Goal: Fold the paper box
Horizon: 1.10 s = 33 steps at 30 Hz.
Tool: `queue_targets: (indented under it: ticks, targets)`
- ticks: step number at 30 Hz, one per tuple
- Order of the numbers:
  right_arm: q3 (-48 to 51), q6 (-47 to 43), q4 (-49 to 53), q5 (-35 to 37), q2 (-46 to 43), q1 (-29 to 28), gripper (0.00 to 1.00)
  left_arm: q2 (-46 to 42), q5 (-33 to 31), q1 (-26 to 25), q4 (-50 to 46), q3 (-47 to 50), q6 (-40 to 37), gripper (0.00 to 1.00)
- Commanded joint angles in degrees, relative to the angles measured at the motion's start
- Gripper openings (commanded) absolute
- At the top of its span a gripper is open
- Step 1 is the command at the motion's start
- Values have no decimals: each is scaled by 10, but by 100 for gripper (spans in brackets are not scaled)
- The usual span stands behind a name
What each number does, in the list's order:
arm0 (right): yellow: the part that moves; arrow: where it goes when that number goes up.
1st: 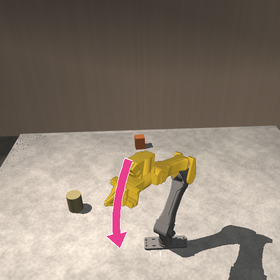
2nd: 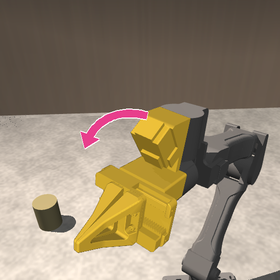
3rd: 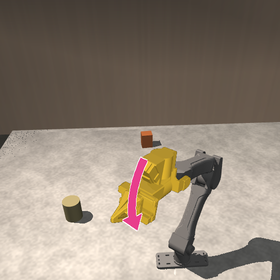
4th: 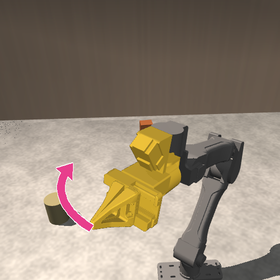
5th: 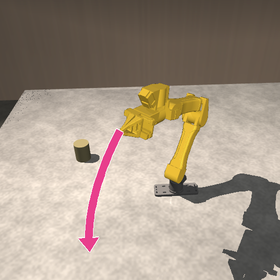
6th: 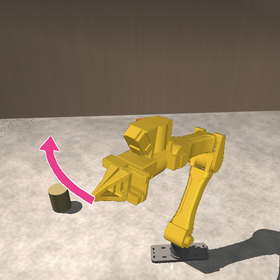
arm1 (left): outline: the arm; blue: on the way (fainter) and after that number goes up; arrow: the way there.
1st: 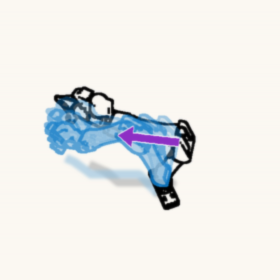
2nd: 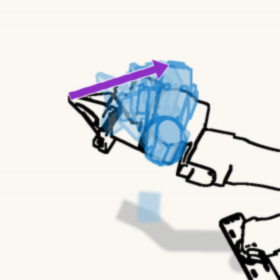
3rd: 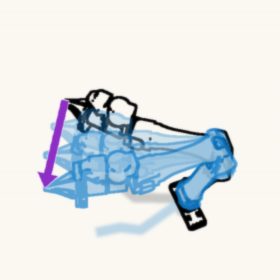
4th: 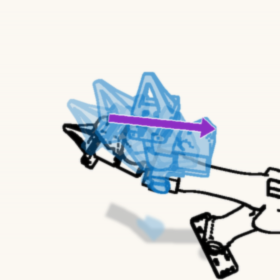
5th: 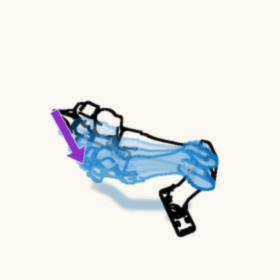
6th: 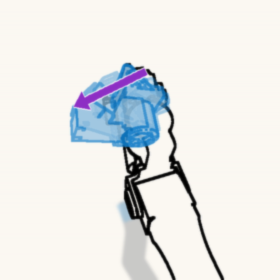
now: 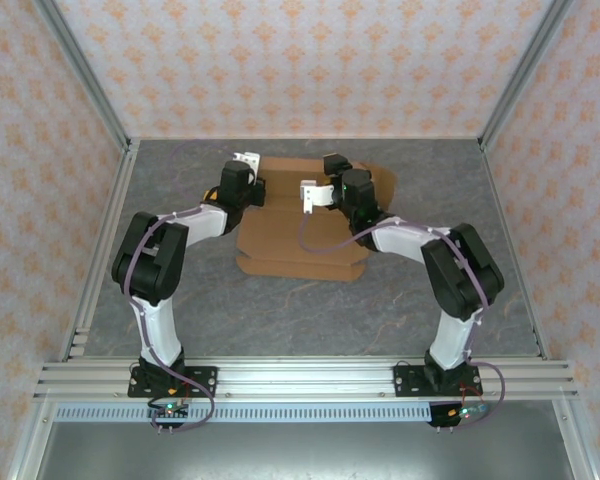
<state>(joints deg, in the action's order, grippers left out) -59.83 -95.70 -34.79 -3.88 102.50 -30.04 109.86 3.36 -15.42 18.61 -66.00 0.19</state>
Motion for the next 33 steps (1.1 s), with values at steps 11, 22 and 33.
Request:
queue_targets:
  ticks: [11, 22, 33]
  targets:
    - [58, 465, 225, 23, -247, -27, 79, -34, -41, 5, -62, -6, 31, 0]
    - [-140, 973, 512, -26, -194, 65, 81, -35, -38, 7, -65, -2, 34, 0]
    - [-329, 1107, 648, -66, -37, 98, 81, -36, -39, 7, -59, 1, 34, 0]
